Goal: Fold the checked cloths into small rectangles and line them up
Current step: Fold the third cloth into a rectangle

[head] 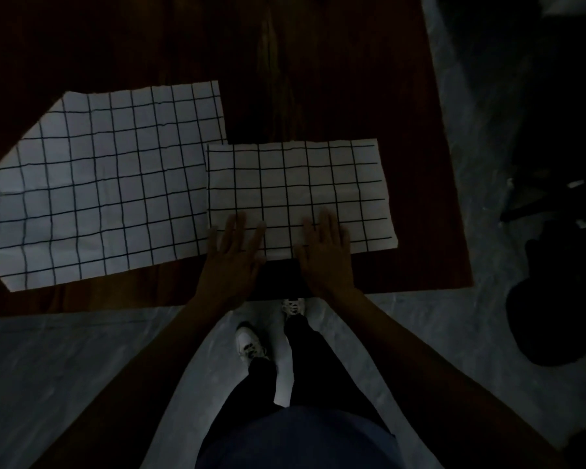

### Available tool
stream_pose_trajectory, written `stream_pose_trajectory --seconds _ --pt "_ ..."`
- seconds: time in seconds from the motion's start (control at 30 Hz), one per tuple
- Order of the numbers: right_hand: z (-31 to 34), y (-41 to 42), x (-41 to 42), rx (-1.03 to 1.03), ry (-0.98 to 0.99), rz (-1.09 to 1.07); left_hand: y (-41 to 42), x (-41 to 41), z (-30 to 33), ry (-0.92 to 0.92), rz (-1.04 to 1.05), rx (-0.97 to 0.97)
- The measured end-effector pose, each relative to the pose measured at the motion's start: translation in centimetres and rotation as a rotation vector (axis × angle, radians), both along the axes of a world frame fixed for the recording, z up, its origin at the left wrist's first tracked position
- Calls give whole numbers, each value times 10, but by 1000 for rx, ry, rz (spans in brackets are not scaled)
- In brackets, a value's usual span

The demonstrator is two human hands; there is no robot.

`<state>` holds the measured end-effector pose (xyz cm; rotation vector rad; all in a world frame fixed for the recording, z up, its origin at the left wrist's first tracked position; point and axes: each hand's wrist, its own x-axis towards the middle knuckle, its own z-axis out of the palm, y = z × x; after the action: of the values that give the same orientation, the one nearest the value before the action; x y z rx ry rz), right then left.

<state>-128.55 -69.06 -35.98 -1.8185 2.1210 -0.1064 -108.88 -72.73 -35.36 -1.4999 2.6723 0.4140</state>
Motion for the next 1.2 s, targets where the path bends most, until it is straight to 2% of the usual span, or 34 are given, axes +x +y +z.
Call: stream_pose_trajectory --seconds 0.17,0.33,0.47,0.57,0.73,0.83,0.93,1.07,1.2 --pt "-12 14 -23 4 14 -44 -4 8 -14 -8 156 69" --pt "-2 21 -53 -4 35 -125 -4 19 -6 -18 252 -3" --pt "4 -2 -38 -129 25 101 -9 -15 5 48 140 -43" --pt "2 -25 -15 -80 -48 221 -11 -42 1 84 63 26" --pt "-7 -17 -72 -10 74 141 -10 -15 -19 -7 164 51" --pt "-2 -8 -111 18 90 83 -9 3 -17 -18 274 77" --pt "1 -8 -111 29 79 74 -8 3 -11 -10 296 73" --pt "8 -5 -84 -57 123 129 -9 0 0 15 180 35" --pt "5 -1 -28 -95 -26 269 -4 -12 2 23 -64 41"
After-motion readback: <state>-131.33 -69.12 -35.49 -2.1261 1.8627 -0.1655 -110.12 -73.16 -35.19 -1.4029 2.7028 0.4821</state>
